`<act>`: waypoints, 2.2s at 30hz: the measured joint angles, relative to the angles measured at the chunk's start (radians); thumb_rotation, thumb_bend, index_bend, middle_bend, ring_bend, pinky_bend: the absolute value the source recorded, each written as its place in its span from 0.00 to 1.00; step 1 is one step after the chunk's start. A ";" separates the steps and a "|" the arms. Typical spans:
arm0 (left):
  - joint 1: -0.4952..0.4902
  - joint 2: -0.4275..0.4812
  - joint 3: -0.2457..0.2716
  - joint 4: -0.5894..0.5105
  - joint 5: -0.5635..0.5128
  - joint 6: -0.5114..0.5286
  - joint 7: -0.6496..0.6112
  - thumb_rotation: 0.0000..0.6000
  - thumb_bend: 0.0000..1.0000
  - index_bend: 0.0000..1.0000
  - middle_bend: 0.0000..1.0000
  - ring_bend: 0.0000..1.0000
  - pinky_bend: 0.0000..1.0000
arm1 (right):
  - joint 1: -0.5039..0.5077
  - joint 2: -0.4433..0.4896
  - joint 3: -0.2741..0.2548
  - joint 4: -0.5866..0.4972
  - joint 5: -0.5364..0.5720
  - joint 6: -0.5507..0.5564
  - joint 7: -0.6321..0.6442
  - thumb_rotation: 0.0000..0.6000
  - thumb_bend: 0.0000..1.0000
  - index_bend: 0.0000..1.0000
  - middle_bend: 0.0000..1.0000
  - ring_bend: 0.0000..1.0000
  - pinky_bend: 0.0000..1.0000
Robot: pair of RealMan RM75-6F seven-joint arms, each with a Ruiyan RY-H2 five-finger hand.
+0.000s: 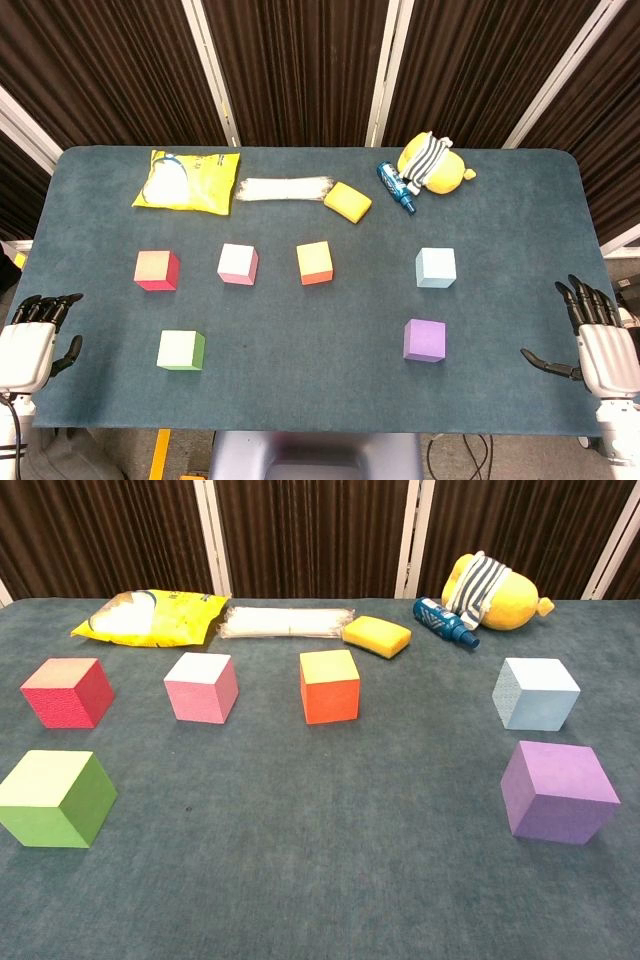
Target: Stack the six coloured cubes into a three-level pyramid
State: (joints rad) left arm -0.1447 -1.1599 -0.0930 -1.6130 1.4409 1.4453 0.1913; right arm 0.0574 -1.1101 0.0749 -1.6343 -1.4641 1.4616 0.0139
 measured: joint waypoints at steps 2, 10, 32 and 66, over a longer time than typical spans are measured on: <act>0.001 0.000 0.002 0.000 -0.001 0.002 0.000 1.00 0.41 0.22 0.26 0.22 0.16 | -0.001 0.000 0.001 -0.002 0.001 0.004 0.001 0.65 0.02 0.00 0.04 0.00 0.17; 0.015 0.002 0.008 0.000 0.014 0.034 -0.016 1.00 0.41 0.22 0.26 0.22 0.16 | -0.018 0.010 -0.008 -0.005 -0.017 0.034 0.022 0.65 0.02 0.00 0.04 0.00 0.17; -0.270 0.066 -0.102 -0.031 0.047 -0.276 -0.187 1.00 0.41 0.26 0.26 0.22 0.19 | -0.039 0.086 -0.004 -0.042 -0.100 0.118 0.066 0.65 0.02 0.00 0.04 0.00 0.17; -0.780 -0.260 -0.105 0.425 -0.295 -0.957 -0.173 1.00 0.38 0.00 0.04 0.07 0.13 | 0.053 0.072 0.020 -0.082 -0.033 -0.020 0.017 0.65 0.02 0.00 0.04 0.00 0.17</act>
State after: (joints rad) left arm -0.9251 -1.4195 -0.1985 -1.1875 1.1454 0.4878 0.0187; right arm 0.1105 -1.0378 0.0948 -1.7163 -1.4970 1.4413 0.0313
